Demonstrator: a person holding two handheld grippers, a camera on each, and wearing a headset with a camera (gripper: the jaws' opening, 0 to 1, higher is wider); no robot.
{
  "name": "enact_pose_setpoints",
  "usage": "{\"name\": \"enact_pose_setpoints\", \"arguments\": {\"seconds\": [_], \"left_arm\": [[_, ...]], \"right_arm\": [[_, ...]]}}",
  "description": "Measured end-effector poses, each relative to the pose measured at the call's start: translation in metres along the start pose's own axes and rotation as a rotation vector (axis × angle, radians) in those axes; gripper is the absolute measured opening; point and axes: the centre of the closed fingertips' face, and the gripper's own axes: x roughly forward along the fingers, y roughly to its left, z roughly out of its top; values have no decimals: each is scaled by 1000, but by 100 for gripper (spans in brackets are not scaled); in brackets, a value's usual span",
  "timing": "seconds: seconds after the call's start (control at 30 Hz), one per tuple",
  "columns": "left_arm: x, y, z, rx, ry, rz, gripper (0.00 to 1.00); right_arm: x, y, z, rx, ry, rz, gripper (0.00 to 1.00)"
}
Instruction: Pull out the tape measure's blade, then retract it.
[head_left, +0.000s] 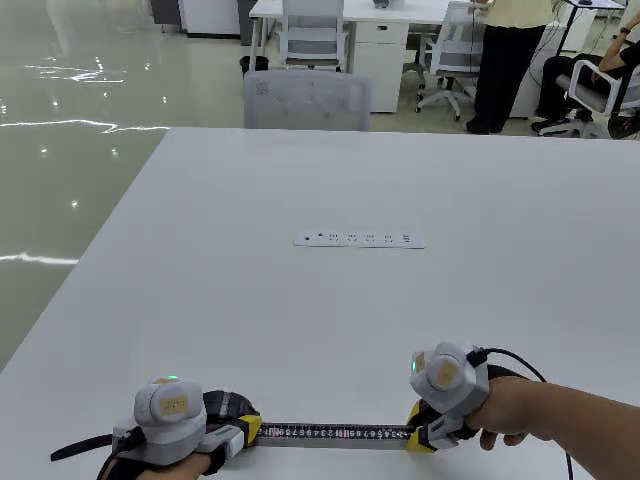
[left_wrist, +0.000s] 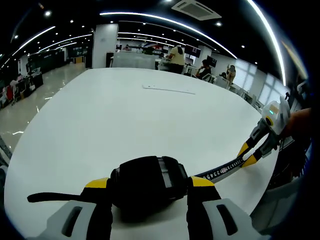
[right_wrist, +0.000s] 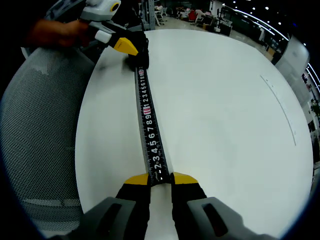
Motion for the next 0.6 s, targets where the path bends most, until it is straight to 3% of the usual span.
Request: {"name": "enact_pose_setpoints", "arguments": {"seconds": [0.6], "left_arm": [[-1,-1,-1,-1,0,1,56]], "right_arm": [[7,3,14,3,-18,3,14]]}}
